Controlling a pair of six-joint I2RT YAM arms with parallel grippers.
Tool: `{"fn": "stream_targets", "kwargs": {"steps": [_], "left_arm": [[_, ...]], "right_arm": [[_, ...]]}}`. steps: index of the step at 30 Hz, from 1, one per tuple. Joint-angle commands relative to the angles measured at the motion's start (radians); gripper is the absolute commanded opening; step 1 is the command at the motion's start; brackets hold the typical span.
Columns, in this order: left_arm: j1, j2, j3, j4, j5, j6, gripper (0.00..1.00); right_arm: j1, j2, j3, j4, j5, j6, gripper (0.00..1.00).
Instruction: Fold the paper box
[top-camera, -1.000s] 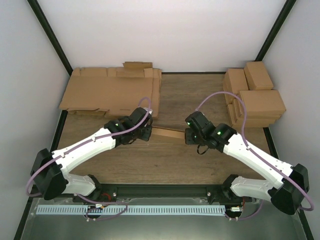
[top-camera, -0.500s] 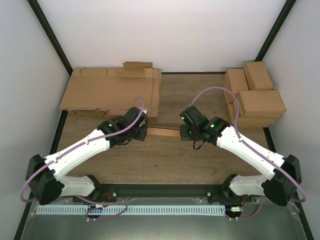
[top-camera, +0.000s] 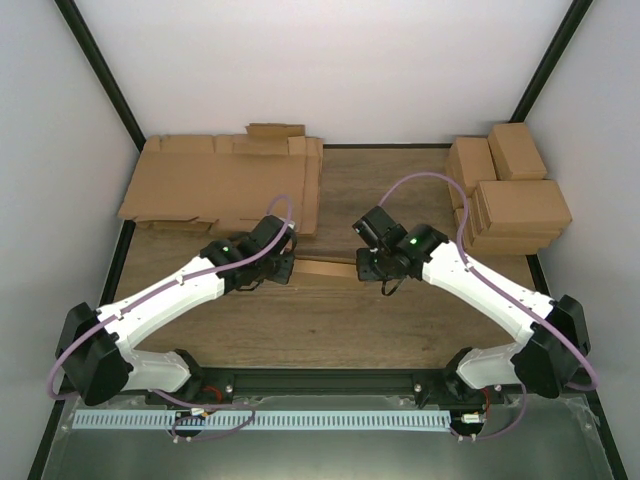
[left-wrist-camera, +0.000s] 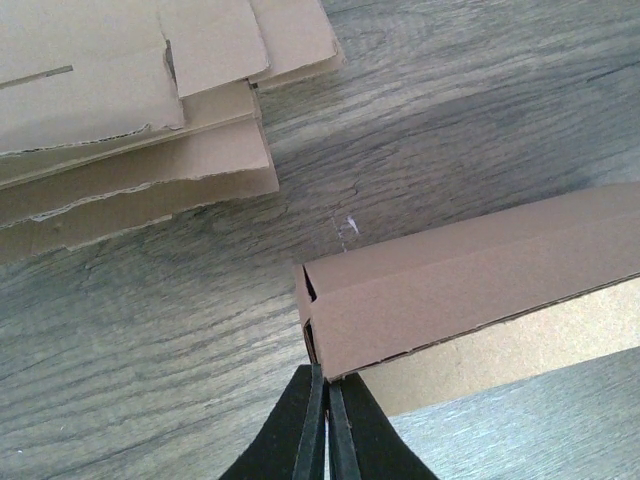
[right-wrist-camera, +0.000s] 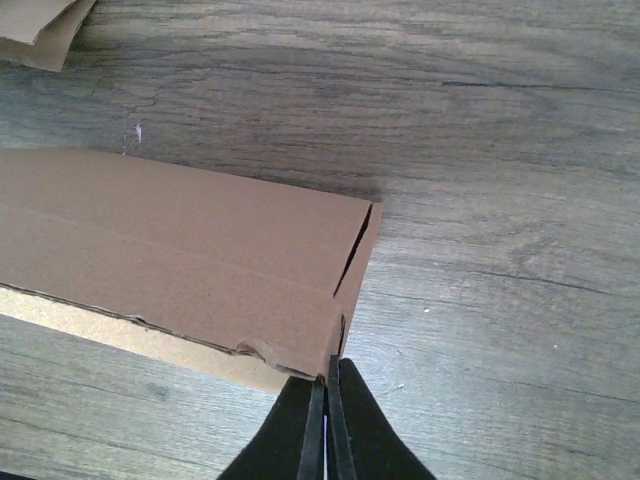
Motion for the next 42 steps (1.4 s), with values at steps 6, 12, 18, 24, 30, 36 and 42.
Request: {"fn": "stream_targets", "kwargs": {"steps": [6, 12, 18, 24, 30, 36, 42], "left_arm": [[-0.006, 0.002, -0.002, 0.055, 0.063, 0.002, 0.04], [-0.006, 0.010, -0.007, 0.068, 0.078, 0.002, 0.04], [-0.006, 0.019, -0.009, 0.074, 0.075, 0.004, 0.04], [-0.006, 0.022, -0.035, 0.105, 0.076, -0.009, 0.04], [-0.006, 0.029, -0.065, 0.145, 0.084, -0.023, 0.04], [-0.006, 0.033, -0.101, 0.180, 0.093, -0.037, 0.04], [-0.005, 0.034, -0.108, 0.175, 0.081, -0.036, 0.04]], "right_arm": [[-0.009, 0.022, 0.071, 0.023, -0.111, 0.055, 0.01], [-0.021, 0.030, 0.083, 0.019, -0.140, 0.091, 0.01], [-0.028, 0.030, 0.087, 0.011, -0.134, 0.090, 0.01], [-0.028, 0.028, 0.008, 0.033, -0.102, 0.102, 0.01], [-0.028, 0.024, -0.050, 0.072, -0.090, 0.117, 0.01], [-0.028, 0.024, -0.117, 0.090, -0.077, 0.120, 0.01], [-0.028, 0.008, -0.114, 0.048, 0.001, 0.093, 0.01]]}}
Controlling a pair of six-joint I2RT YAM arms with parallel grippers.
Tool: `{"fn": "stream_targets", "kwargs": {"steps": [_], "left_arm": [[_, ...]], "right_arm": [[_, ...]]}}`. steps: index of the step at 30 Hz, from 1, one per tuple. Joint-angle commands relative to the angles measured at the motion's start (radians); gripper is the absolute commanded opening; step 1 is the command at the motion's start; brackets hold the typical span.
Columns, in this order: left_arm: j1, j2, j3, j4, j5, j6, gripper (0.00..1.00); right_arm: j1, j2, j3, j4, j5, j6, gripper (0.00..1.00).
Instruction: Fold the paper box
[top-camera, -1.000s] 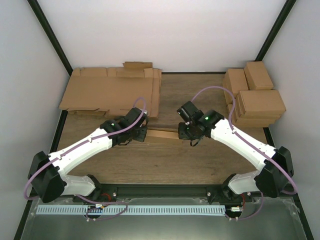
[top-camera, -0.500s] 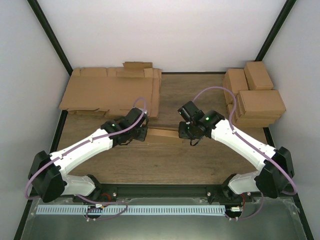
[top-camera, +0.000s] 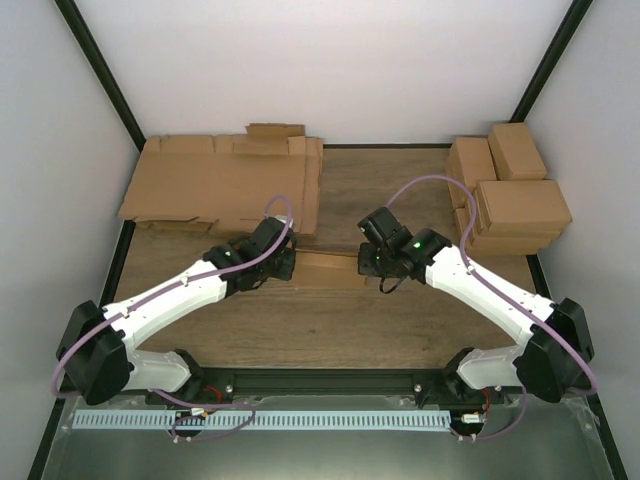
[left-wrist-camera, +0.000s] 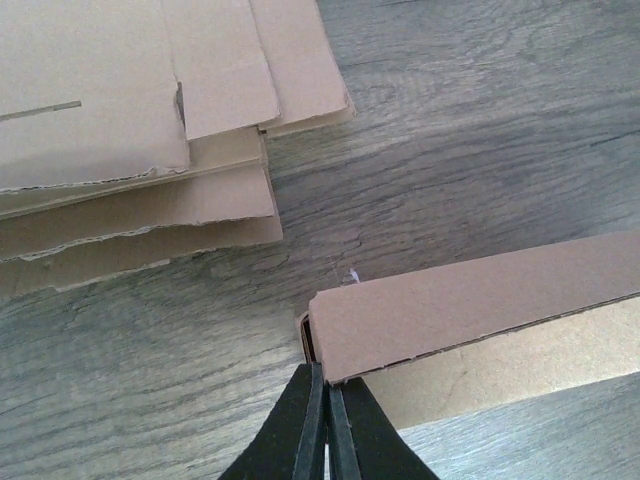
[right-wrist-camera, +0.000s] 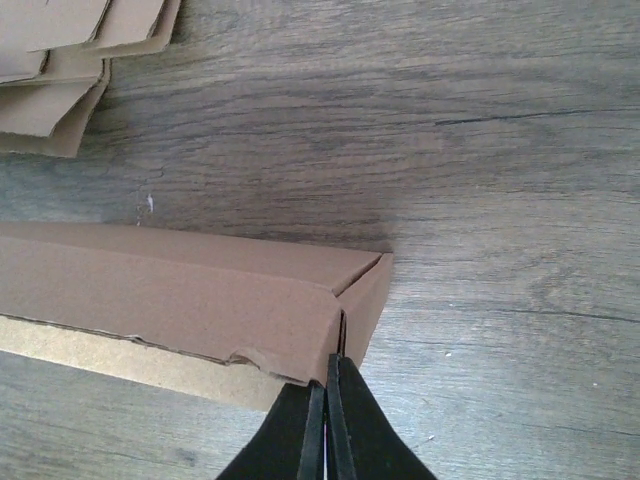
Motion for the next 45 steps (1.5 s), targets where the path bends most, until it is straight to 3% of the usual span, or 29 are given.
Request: {"fn": "stream_targets", "kwargs": {"steps": [1, 6, 16, 30, 32, 34, 38, 42, 45], "left_arm": [[-0.017, 0.029, -0.024, 0.000, 0.102, -0.003, 0.04], [-0.017, 0.030, -0.022, -0.007, 0.098, -0.004, 0.04], [-0.016, 0.012, -0.072, 0.051, 0.115, -0.026, 0.04], [-0.018, 0.030, -0.004, -0.010, 0.056, 0.008, 0.04], [-0.017, 0.034, -0.003, -0.009, 0.054, 0.008, 0.04], [-0.017, 0.038, -0.001, -0.010, 0.052, 0.009, 0.04], [-0.018, 0.042, 0.001, -0.008, 0.050, 0.013, 0.04], [-0.017, 0.044, 0.003, -0.009, 0.051, 0.016, 0.04], [-0.018, 0.045, 0.005, -0.011, 0.049, 0.018, 0.04]], "right_arm": [[0.009, 0.030, -0.029, -0.100, 0.019, -0.016, 0.01], [0.009, 0.050, -0.012, -0.138, 0.072, -0.032, 0.01], [0.009, -0.046, -0.101, 0.010, -0.024, -0.079, 0.03], [-0.017, -0.125, 0.007, -0.018, -0.060, -0.153, 0.25], [-0.022, -0.135, 0.013, -0.020, -0.072, -0.158, 0.38], [-0.033, -0.140, 0.014, -0.027, -0.073, -0.158, 0.42], [-0.057, -0.141, 0.017, -0.052, -0.038, -0.158, 0.43], [-0.061, -0.137, 0.016, -0.041, -0.022, -0.179, 0.35], [-0.060, -0.132, 0.024, -0.025, -0.030, -0.181, 0.34]]}}
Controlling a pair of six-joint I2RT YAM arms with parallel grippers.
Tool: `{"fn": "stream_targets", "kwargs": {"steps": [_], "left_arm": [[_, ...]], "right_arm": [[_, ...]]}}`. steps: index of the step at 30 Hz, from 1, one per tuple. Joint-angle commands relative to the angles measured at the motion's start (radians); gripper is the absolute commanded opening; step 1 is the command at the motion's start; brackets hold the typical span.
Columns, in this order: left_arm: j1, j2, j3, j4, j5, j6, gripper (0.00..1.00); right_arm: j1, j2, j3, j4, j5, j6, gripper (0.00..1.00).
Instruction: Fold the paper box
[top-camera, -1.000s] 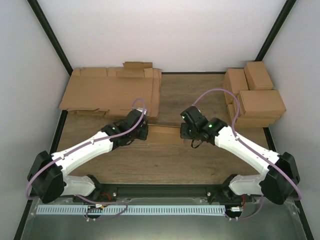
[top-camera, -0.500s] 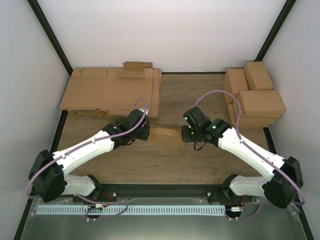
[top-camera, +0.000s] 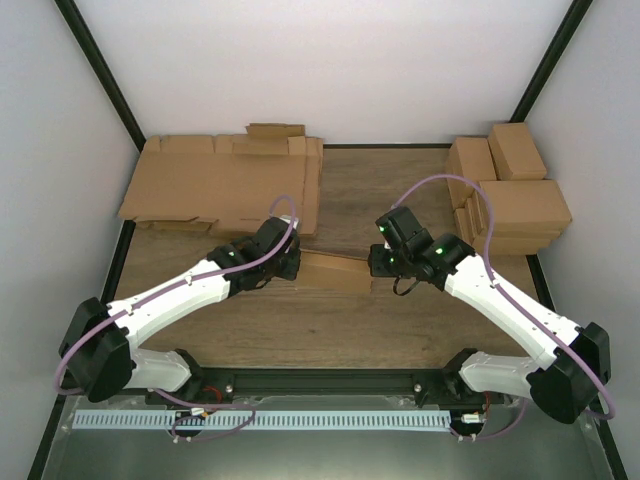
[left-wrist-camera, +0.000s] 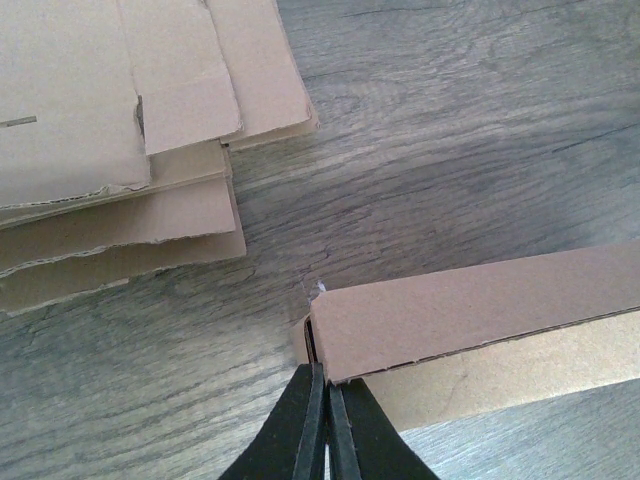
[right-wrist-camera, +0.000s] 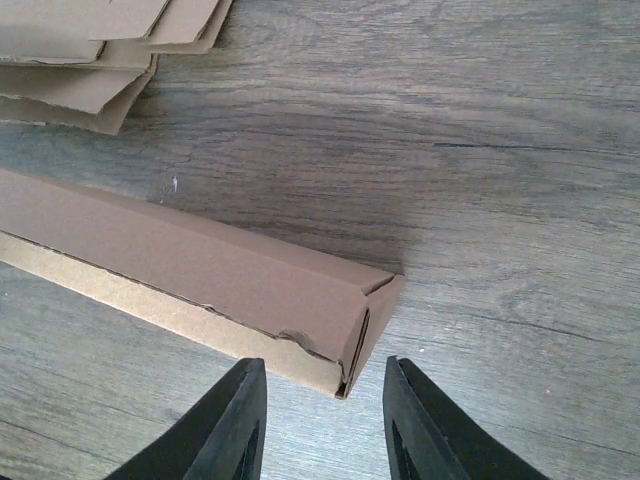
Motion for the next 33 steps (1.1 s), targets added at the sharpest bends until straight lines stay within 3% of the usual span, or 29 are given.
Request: {"fn": "stream_targets", "kwargs": {"steps": [1, 11, 19, 27, 33], "left_arm": [[-0.008, 0.024, 0.004, -0.057, 0.021, 0.015, 0.04], [-0.008, 0.024, -0.002, -0.052, 0.026, 0.005, 0.04], [-0.011, 0.020, -0.022, -0.033, 0.037, -0.010, 0.04], [-0.012, 0.019, -0.038, -0.021, 0.046, -0.023, 0.04], [-0.012, -0.007, -0.034, -0.024, 0.071, -0.038, 0.17]], "right_arm": [[-0.006, -0.002, 0.051, 0.007, 0.010, -0.015, 0.34], [-0.009, 0.031, 0.040, 0.056, 0.059, 0.055, 0.38], [-0.009, -0.060, -0.126, 0.166, 0.075, 0.125, 0.29], [-0.009, -0.082, -0.203, 0.178, 0.029, 0.137, 0.26], [-0.009, -0.085, -0.241, 0.184, 0.012, 0.137, 0.26]]}}
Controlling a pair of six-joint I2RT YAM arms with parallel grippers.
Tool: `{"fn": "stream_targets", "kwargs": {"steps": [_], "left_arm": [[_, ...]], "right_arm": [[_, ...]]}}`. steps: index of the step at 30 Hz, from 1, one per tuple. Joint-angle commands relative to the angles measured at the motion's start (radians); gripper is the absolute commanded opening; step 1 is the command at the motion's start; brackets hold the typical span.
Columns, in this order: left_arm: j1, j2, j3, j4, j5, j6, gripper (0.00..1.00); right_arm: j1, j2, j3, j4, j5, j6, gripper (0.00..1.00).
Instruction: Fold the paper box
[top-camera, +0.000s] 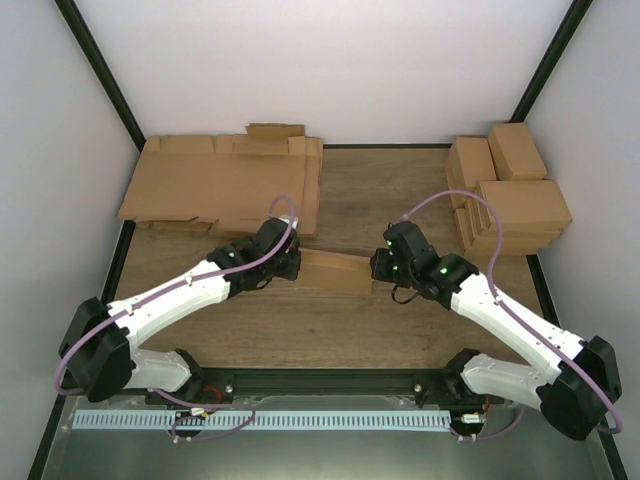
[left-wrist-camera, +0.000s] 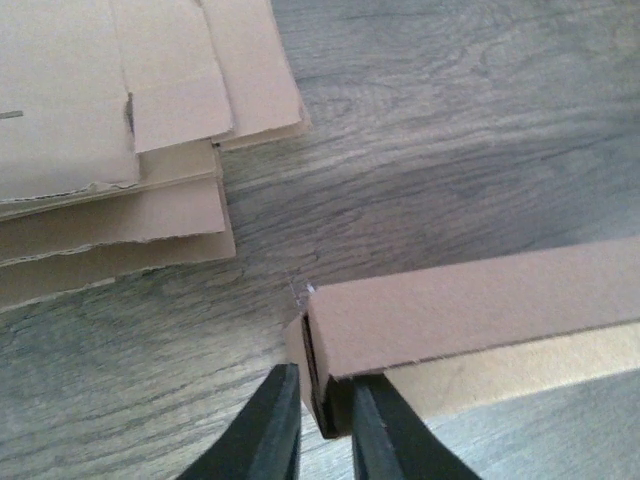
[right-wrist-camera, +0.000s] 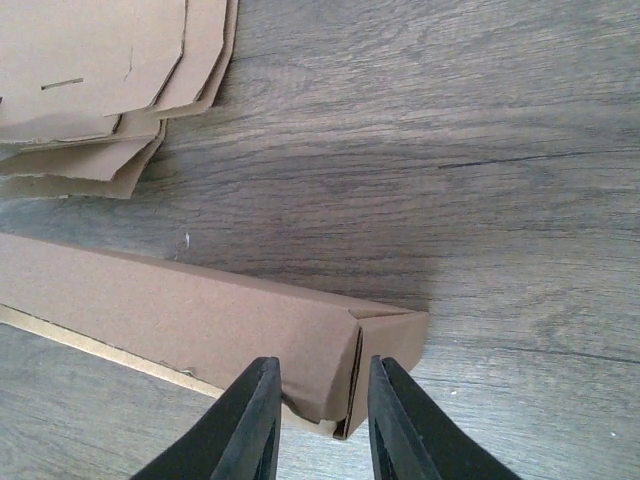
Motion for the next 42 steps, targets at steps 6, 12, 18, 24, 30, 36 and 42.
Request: {"fn": "stream_targets", "kwargs": {"steps": [6, 12, 18, 24, 30, 36, 42], "left_arm": [[-0.010, -0.060, 0.011, -0.111, 0.072, -0.026, 0.25], [0.007, -0.166, 0.035, -0.134, 0.106, -0.087, 0.40], [0.091, -0.223, 0.040, -0.085, 0.208, -0.195, 0.60], [0.184, -0.240, 0.018, -0.045, 0.229, -0.508, 0.73], [0.241, -0.236, -0.100, 0.144, 0.430, -0.684, 0.88], [0.244, -0.234, -0.177, 0.235, 0.450, -0.801, 0.86], [0.244, -0.255, -0.275, 0.375, 0.519, -0.921, 1.00]], "right_arm": [[-0.004, 0.013, -0.052, -0.049, -0.021, 0.007, 0.20], [-0.003, 0.025, -0.052, -0.049, -0.021, -0.001, 0.20], [-0.004, 0.023, -0.050, -0.049, -0.022, -0.009, 0.19], [-0.002, 0.016, -0.053, -0.049, -0.026, -0.009, 0.19], [-0.004, 0.018, -0.061, -0.039, -0.031, -0.010, 0.19], [-0.004, 0.020, -0.064, -0.031, -0.040, -0.016, 0.19], [-0.004, 0.026, -0.059, -0.031, -0.045, -0.031, 0.19]]}}
